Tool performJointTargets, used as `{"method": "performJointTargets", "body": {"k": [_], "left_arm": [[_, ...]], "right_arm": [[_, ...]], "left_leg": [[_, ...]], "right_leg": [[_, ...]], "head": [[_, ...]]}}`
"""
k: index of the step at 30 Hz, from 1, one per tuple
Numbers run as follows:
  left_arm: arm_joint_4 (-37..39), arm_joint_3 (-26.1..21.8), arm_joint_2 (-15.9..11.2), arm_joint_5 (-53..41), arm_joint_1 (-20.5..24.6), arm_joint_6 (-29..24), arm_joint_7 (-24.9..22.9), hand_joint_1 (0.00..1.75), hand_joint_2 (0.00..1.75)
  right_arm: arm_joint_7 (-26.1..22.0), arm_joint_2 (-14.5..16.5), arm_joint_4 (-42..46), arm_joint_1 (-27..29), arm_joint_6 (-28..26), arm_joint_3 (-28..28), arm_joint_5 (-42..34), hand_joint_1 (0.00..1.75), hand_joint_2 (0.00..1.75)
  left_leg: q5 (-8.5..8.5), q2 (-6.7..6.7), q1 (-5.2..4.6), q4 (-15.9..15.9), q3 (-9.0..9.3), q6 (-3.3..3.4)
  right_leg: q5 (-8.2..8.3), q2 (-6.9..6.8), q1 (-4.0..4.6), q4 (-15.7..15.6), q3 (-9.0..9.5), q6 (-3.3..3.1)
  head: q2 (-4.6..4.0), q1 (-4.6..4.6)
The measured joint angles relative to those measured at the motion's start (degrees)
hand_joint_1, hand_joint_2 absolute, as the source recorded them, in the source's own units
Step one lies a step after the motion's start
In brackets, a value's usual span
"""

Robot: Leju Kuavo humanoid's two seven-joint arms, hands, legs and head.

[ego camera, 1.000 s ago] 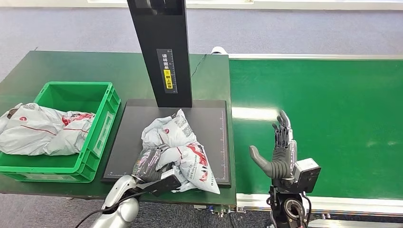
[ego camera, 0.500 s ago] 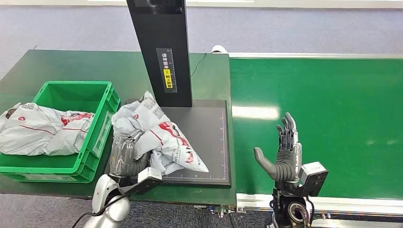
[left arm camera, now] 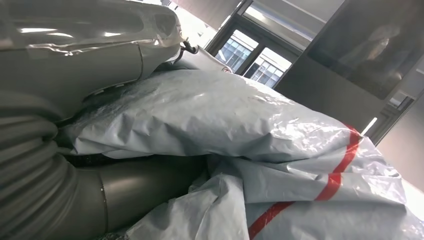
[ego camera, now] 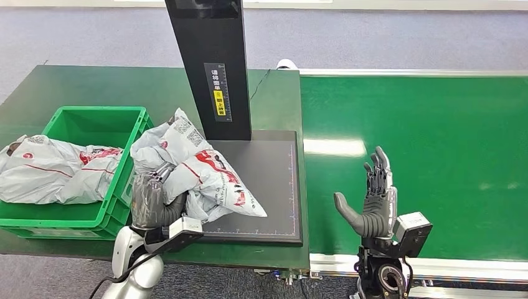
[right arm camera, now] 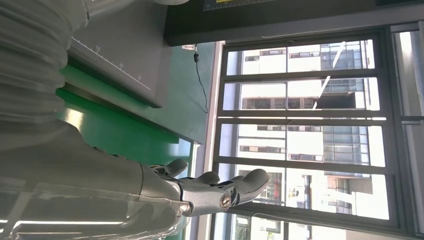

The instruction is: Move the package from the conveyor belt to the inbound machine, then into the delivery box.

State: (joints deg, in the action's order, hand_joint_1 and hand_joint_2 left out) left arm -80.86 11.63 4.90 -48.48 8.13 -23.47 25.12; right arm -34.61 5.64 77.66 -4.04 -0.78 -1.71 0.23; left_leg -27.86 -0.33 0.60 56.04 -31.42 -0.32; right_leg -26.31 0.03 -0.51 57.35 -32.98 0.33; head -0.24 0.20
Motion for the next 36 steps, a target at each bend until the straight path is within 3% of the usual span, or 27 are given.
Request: {"method": "performJointTargets", "body": {"k": [5,8,15,23,29,36], "left_arm": [[-2.1,-0.2,0.0,1.3,0.0,-9.1,5.0,1.75,1.75],[-4.6,-0.9,0.1,1.0,0.2,-11.5,5.6,1.75,1.75],[-3.9,-8.5,0.6,1.0,2.7,-11.8,-8.2,1.75,1.75],[3.0,-19.4,0.3,2.5,3.2,-11.1,-10.9,1.75,1.75],[7.8,-22.0,0.0,-1.0,3.7,-6.1,-19.8,1.75,1.75],[10.0,-22.8,-0.5,-1.6,4.5,-5.2,-21.4,1.75,1.75]], "right_arm": [[0.4,0.0,0.0,-0.2,-0.6,0.0,-1.0,0.0,1.75],[0.5,0.0,0.0,-0.4,-1.6,0.0,-1.6,0.0,1.75],[0.4,-0.1,1.0,0.7,-5.3,0.1,-1.9,0.0,1.75],[0.6,-0.1,1.1,1.3,-5.9,0.2,-2.9,0.0,1.75],[0.9,-0.1,1.1,1.3,-5.7,0.2,-3.4,0.0,1.75],[1.0,-0.1,1.1,1.3,-5.2,0.2,-3.5,0.0,1.75]], "left_leg": [[0.0,0.0,0.0,0.0,-0.06,0.0],[0.0,0.0,0.0,0.0,-0.06,0.0],[0.0,0.03,0.02,0.0,-0.03,0.0],[0.01,0.03,0.02,0.0,-0.11,-0.01],[0.0,0.01,-0.01,0.0,-0.12,0.0],[0.01,0.01,0.02,0.0,-0.03,-0.02]], "right_leg": [[0.0,0.0,0.0,0.0,-0.04,0.0],[0.0,-0.01,0.0,0.0,-0.04,0.0],[0.01,0.02,0.02,0.0,-0.05,-0.01],[0.0,0.02,0.03,0.0,-0.11,-0.01],[0.0,0.02,0.0,0.0,-0.11,-0.01],[0.0,0.01,0.02,0.0,-0.05,-0.02]], "head": [[0.0,-0.01],[0.0,0.0],[0.0,-0.01],[0.0,0.0],[0.0,0.0],[0.0,-0.02]]}}
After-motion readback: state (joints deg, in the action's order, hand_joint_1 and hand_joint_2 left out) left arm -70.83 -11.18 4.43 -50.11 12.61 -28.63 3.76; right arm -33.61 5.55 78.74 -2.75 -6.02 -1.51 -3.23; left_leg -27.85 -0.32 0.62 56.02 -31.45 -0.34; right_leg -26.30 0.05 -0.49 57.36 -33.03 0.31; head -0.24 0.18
